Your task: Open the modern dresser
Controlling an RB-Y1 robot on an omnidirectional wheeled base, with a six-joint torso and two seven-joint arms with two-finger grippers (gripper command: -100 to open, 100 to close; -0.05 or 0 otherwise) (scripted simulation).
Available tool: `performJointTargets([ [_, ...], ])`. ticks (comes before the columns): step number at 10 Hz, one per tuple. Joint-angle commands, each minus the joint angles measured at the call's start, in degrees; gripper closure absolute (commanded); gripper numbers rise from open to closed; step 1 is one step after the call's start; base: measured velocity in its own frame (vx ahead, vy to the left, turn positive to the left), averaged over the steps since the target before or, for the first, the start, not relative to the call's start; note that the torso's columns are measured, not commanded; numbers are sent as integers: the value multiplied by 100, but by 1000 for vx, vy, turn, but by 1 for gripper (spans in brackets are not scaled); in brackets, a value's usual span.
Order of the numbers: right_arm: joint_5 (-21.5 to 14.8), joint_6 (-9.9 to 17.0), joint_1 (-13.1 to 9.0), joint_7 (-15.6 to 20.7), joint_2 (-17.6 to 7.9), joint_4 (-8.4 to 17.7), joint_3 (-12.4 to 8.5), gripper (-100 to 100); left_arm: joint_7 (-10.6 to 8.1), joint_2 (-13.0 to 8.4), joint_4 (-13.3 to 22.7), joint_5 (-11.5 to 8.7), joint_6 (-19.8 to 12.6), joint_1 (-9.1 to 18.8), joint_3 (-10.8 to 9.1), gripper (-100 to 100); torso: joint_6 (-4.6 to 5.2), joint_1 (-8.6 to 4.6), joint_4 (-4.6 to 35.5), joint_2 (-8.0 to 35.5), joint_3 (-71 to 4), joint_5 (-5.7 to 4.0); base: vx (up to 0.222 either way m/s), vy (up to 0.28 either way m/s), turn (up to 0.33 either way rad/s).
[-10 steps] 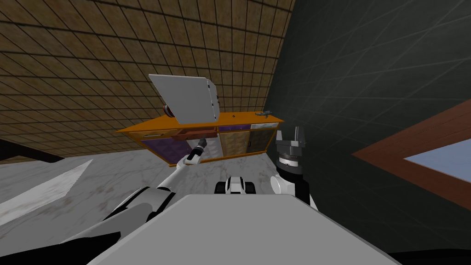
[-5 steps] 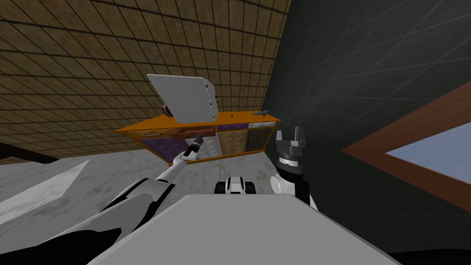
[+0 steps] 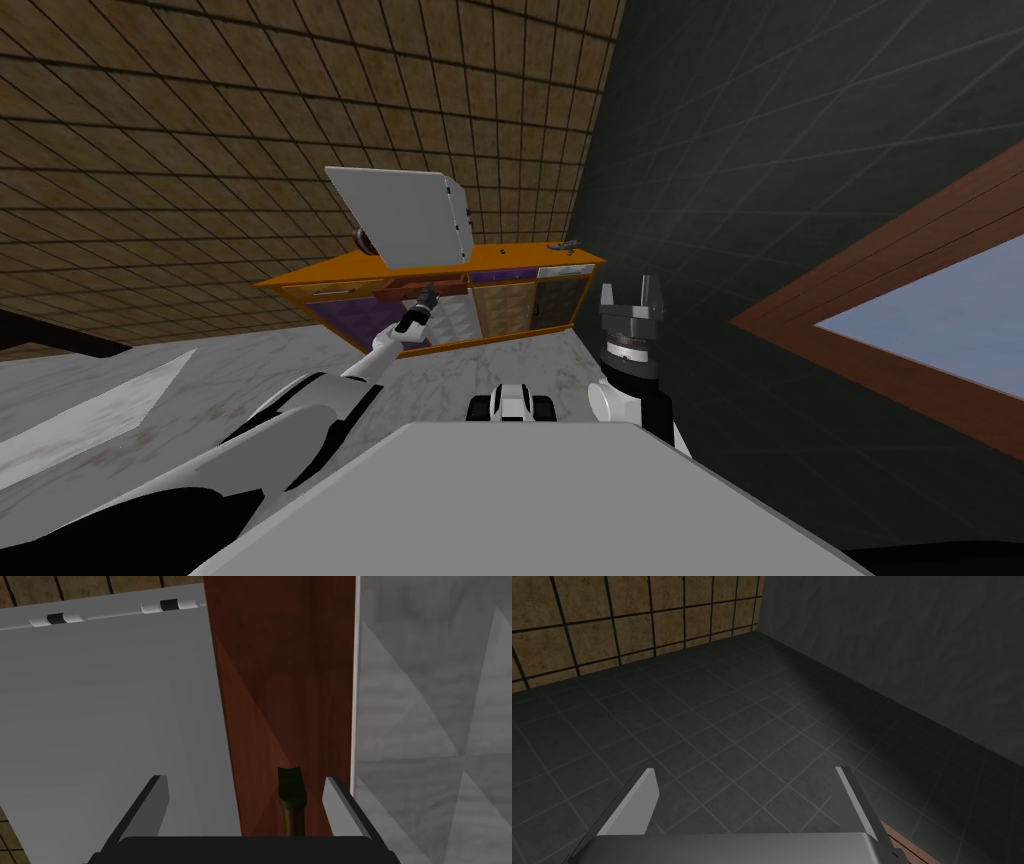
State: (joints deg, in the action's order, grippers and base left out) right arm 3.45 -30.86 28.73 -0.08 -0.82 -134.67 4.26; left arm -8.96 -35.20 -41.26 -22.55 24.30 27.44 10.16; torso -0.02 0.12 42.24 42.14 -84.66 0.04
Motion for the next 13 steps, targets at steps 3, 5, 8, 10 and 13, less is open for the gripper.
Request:
performJointTargets([
  [3,0,0,-1,0,0,0,0,0,-70,-346,547,-320,125,632,62,-100,0,-40,49,57,37,-37,-68,-49,-11],
  [5,0,0,0,0,0,0,0,0,-70,-346,844,-320,125,664,62,-100,-20,-35,63,63,41,-48,15,1,-24],
  [8,0,0,0,0,0,0,0,0,-122,-293,935,-302,147,678,135,0,-21,-12,35,56,35,-21,8,-2,-5],
  [10,0,0,0,0,0,0,0,0,-124,-274,941,-301,131,662,145,0,-7,-20,23,36,23,-17,0,0,0],
  [13,0,0,0,0,0,0,0,0,-125,-260,950,-300,118,647,153,0,0,-18,14,24,15,-11,0,0,0],
])
